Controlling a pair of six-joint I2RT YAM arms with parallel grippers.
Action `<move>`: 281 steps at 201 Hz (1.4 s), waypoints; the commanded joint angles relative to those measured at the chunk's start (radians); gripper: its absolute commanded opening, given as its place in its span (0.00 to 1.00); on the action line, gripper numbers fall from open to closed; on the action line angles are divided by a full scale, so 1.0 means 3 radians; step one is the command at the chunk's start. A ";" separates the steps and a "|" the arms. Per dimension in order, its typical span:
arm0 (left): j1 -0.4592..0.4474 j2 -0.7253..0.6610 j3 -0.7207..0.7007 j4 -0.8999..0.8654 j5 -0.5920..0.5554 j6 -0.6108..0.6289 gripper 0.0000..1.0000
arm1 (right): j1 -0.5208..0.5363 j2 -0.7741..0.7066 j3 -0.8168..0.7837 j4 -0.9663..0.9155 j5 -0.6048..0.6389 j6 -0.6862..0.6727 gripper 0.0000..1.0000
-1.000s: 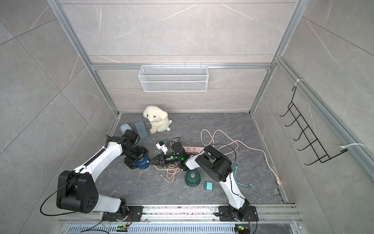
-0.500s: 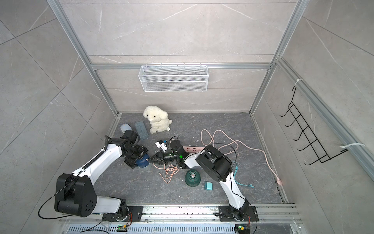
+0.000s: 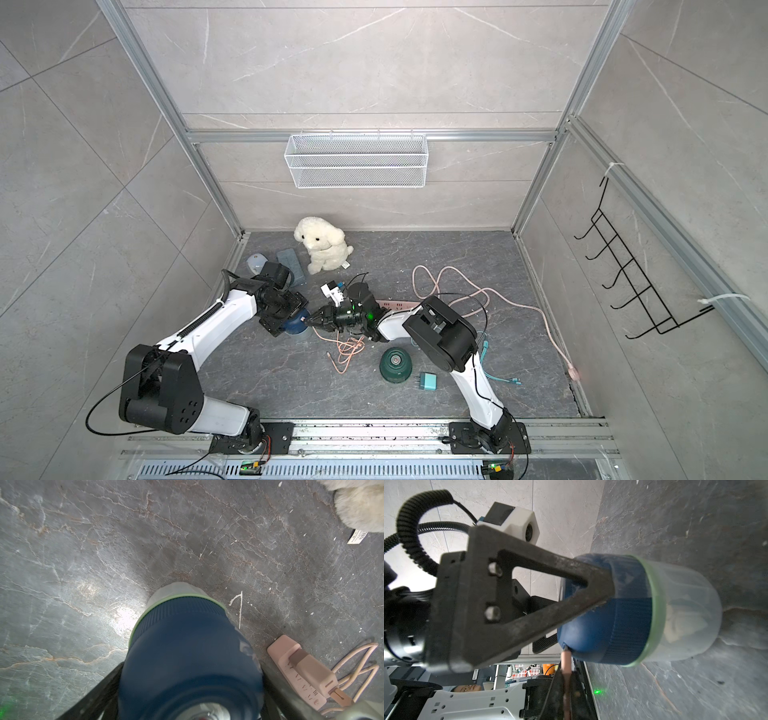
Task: Charge the cordless meat grinders
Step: Insert the charging cable into the cordless meat grinder.
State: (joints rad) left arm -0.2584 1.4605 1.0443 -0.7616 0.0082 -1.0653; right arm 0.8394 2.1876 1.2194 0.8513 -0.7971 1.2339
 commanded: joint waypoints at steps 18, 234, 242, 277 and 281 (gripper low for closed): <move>-0.0062 0.0168 -0.0060 -0.0195 0.0507 0.0131 0.42 | 0.0021 -0.0194 -0.0106 -0.0291 0.0203 -0.0234 0.16; 0.0447 -0.0014 0.0239 -0.0112 -0.0410 0.1077 0.89 | -0.0517 -0.2059 -0.0554 -0.3528 0.1735 -0.2493 0.63; 0.0484 -0.0070 0.0179 -0.0044 -0.0291 0.1125 0.95 | -0.0541 -0.2089 -0.0532 -0.3624 0.1797 -0.2538 0.64; 0.0659 -0.0239 0.0174 0.0077 -0.0003 0.1340 1.00 | -0.0592 -0.2153 -0.0331 -0.4129 0.2135 -0.2695 0.71; 0.0671 -0.0245 0.0198 0.0059 0.0007 0.1363 0.99 | -0.0599 -0.2153 -0.0307 -0.4190 0.2169 -0.2708 0.72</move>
State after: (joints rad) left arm -0.0853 1.4380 1.0782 -0.7891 -0.0586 -0.7380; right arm 0.6682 1.5822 1.0630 -0.2485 -0.2466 0.4858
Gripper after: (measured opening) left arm 0.994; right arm 0.703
